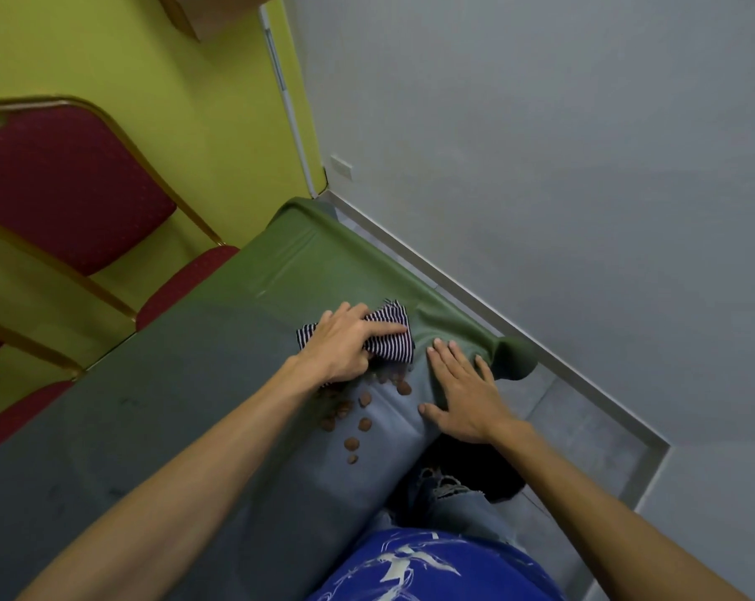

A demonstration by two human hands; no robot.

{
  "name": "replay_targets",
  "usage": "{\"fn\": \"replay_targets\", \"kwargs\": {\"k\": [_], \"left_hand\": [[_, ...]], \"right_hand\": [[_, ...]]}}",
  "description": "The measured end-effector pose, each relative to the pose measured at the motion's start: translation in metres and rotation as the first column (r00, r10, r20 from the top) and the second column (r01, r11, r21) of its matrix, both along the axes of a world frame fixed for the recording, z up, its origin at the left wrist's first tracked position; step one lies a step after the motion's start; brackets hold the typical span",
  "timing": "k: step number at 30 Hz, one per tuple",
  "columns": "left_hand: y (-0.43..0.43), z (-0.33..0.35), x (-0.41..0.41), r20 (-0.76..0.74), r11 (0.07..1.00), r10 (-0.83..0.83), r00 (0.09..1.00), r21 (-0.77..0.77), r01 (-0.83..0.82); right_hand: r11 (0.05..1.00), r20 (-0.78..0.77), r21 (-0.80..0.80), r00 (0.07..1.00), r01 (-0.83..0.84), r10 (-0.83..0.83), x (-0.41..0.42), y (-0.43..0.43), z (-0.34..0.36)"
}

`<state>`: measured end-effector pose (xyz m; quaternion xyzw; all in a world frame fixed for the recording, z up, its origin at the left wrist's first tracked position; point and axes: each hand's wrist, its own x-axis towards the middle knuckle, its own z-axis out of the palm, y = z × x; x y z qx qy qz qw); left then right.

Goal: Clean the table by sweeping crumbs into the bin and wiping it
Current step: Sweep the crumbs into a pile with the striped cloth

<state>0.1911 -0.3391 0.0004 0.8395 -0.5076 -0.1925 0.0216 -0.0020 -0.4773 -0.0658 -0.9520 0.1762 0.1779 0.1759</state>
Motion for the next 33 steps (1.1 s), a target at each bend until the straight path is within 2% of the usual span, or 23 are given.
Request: {"fn": "replay_targets", "kwargs": {"k": [3, 9, 13, 15, 17, 19, 22, 26, 31, 33], "left_hand": [[-0.01, -0.002, -0.009, 0.015, 0.997, 0.054, 0.998, -0.049, -0.053], [-0.009, -0.005, -0.021, 0.04, 0.994, -0.099, 0.994, 0.046, 0.098], [0.006, 0.003, -0.019, 0.03, 0.976, -0.196, 0.98, 0.105, 0.192], [0.018, 0.008, -0.01, 0.035, 0.991, -0.119, 0.992, 0.074, 0.116], [0.034, 0.011, 0.005, 0.043, 0.999, 0.034, 0.999, 0.008, -0.035], [0.054, 0.01, 0.021, 0.049, 0.979, 0.201, 0.978, -0.037, -0.199], [0.077, 0.003, 0.026, 0.051, 0.924, 0.383, 0.922, -0.007, -0.383], [0.082, -0.013, -0.001, 0.003, 0.884, 0.467, 0.884, 0.03, -0.467], [0.073, -0.019, -0.026, -0.067, 0.899, 0.436, 0.897, -0.018, -0.438], [0.076, -0.017, -0.023, -0.116, 0.863, 0.493, 0.862, -0.058, -0.502]], "right_hand": [[1.0, 0.02, 0.012, 1.0, 0.014, -0.014, -0.002, 0.002, -0.001], [0.993, 0.02, -0.05, 0.994, 0.104, -0.103, -0.016, 0.0, -0.005], [0.993, 0.015, -0.058, 0.995, 0.102, -0.102, -0.018, -0.004, -0.005], [0.993, 0.027, -0.047, 0.994, 0.107, -0.105, -0.018, -0.004, -0.005], [0.993, 0.038, -0.031, 0.993, 0.117, -0.115, -0.017, -0.003, -0.003], [0.991, 0.009, -0.011, 0.991, 0.136, -0.136, -0.014, -0.001, 0.002], [0.993, -0.007, 0.015, 0.993, 0.115, -0.115, -0.004, 0.009, 0.013], [0.993, -0.005, 0.098, 0.998, 0.063, -0.063, 0.007, 0.029, 0.016], [0.998, 0.001, 0.058, 0.999, 0.04, -0.04, 0.005, 0.032, 0.006], [0.999, 0.009, 0.042, 0.999, 0.033, -0.033, 0.005, 0.032, 0.004]]}}
